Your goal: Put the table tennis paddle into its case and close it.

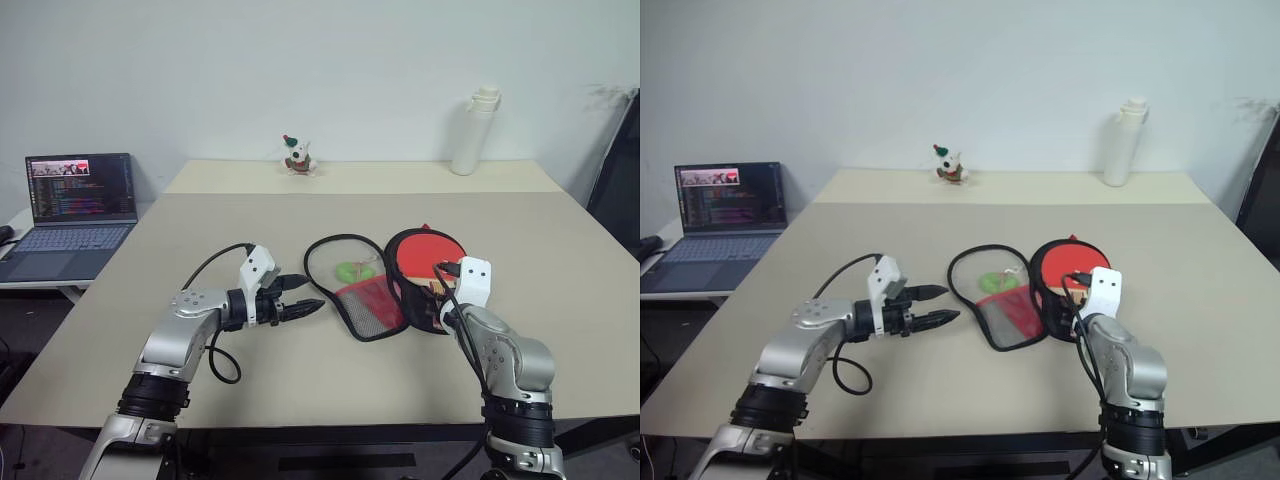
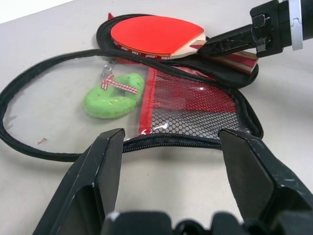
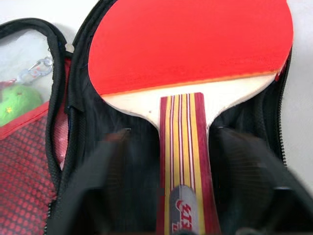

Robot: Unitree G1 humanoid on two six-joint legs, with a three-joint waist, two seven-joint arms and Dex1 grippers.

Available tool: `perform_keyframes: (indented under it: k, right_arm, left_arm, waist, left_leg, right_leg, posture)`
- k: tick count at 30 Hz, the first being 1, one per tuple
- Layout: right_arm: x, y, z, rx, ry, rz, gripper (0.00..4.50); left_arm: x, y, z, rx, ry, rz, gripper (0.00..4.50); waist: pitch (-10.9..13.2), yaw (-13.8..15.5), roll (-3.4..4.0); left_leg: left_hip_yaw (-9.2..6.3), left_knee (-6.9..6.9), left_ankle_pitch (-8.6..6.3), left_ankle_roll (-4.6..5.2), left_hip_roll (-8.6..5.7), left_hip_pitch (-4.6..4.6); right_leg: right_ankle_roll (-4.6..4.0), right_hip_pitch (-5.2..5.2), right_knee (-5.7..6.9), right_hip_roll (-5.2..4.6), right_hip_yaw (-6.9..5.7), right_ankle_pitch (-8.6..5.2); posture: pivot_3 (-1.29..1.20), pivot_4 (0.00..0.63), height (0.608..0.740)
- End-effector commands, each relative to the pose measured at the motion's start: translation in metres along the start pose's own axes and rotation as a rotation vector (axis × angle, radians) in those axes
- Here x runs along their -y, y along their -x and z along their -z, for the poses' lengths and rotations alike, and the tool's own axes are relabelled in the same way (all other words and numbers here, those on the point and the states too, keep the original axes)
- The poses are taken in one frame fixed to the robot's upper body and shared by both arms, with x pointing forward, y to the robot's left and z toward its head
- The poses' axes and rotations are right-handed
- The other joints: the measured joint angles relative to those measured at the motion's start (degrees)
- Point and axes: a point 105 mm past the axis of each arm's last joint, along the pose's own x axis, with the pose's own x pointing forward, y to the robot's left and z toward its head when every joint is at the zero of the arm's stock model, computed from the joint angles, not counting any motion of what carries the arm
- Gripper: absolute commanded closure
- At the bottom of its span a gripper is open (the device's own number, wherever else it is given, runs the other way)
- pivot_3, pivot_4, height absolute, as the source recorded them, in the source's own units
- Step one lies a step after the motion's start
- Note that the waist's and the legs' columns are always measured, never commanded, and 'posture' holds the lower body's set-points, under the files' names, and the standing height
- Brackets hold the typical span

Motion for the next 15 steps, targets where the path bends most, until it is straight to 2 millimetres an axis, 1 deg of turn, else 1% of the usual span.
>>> perform_keyframes:
  k: [1,2,3,4,5,6,8,11,13,15]
  right_arm:
    - [-0.012,0.009,-0.025,0.105,0.033,-0.053,0.01]
    - [-0.019,0.013,-0.031,0.121,0.030,-0.107,0.01]
    - [-0.030,0.021,-0.037,0.137,0.037,-0.200,0.01]
    - [-0.040,0.030,-0.043,0.151,0.061,-0.285,0.01]
    - [-0.044,0.040,-0.047,0.160,0.108,-0.354,0.01]
    - [-0.046,0.047,-0.048,0.160,0.144,-0.392,0.01]
    - [-0.041,0.054,-0.049,0.153,0.184,-0.421,0.01]
    - [-0.030,0.059,-0.053,0.148,0.212,-0.419,0.01]
    - [-0.027,0.064,-0.060,0.164,0.230,-0.442,0.01]
    - [-0.036,0.079,-0.065,0.167,0.260,-0.574,0.01]
  left_arm:
    - [-0.001,0.003,-0.011,0.030,-0.040,-0.013,1.17]
    - [-0.002,0.003,-0.011,0.029,-0.038,-0.017,1.17]
    - [-0.004,0.004,-0.010,0.026,-0.037,-0.025,1.17]
    - [-0.005,0.005,-0.008,0.021,-0.035,-0.034,1.17]
    - [-0.008,0.006,-0.006,0.014,-0.035,-0.046,1.17]
    - [-0.009,0.007,-0.005,0.010,-0.034,-0.055,1.17]
    - [-0.011,0.007,-0.003,0.005,-0.034,-0.066,1.17]
    - [-0.014,0.005,0.000,0.002,-0.029,-0.079,1.17]
    - [-0.018,0.004,0.008,-0.023,-0.023,-0.099,1.17]
    - [-0.025,0.001,0.021,-0.079,-0.030,-0.132,1.17]
  waist:
    - [0.0,0.0,0.00]
    - [0.0,0.0,0.00]
    - [0.0,0.0,0.00]
    - [0.0,0.0,0.00]
    - [0.0,0.0,0.00]
    - [0.0,0.0,0.00]
    - [0.0,0.0,-0.03]
    - [0.0,0.1,-0.06]
    - [0.0,0.1,-0.06]
    - [0.0,0.1,-0.06]
  left_leg:
    - [0.00,0.00,0.00,0.00,0.00,0.00]
    - [-0.01,0.00,0.00,0.00,0.00,0.00]
    - [-0.01,0.00,0.00,0.00,0.00,0.00]
    - [-0.01,0.00,0.00,0.00,0.00,0.00]
    - [-0.01,0.00,0.00,0.00,0.00,-0.01]
    - [-0.01,0.00,0.00,0.00,0.00,-0.01]
    - [-0.05,0.00,0.00,0.01,0.00,-0.01]
    - [-0.06,0.02,0.00,0.01,-0.01,0.01]
    - [-0.04,0.04,0.00,0.01,0.00,0.02]
    - [-0.03,0.04,0.00,0.01,0.00,0.02]
  right_leg:
    - [0.00,0.00,0.00,0.00,0.00,0.00]
    - [0.00,0.00,0.00,0.00,0.00,0.00]
    - [0.00,-0.01,0.01,0.00,0.00,0.00]
    - [0.00,0.00,0.00,0.00,-0.01,0.00]
    - [0.00,-0.01,0.00,0.00,0.00,0.00]
    - [0.00,0.00,-0.01,0.00,0.00,0.00]
    - [0.01,0.03,-0.04,0.00,-0.04,0.00]
    - [0.01,0.05,-0.02,0.00,-0.05,0.00]
    - [0.01,0.05,-0.02,0.00,-0.04,0.00]
    - [0.01,0.05,-0.01,0.00,-0.04,0.00]
  posture:
    - [0.00,0.150,0.740]
    - [0.00,0.150,0.740]
    - [0.00,0.150,0.740]
    - [0.00,0.150,0.740]
    - [0.00,0.150,0.740]
    - [0.00,0.150,0.740]
    - [0.00,0.150,0.740]
    - [0.00,0.150,0.740]
    - [0.00,0.150,0.740]
    - [0.00,0.150,0.740]
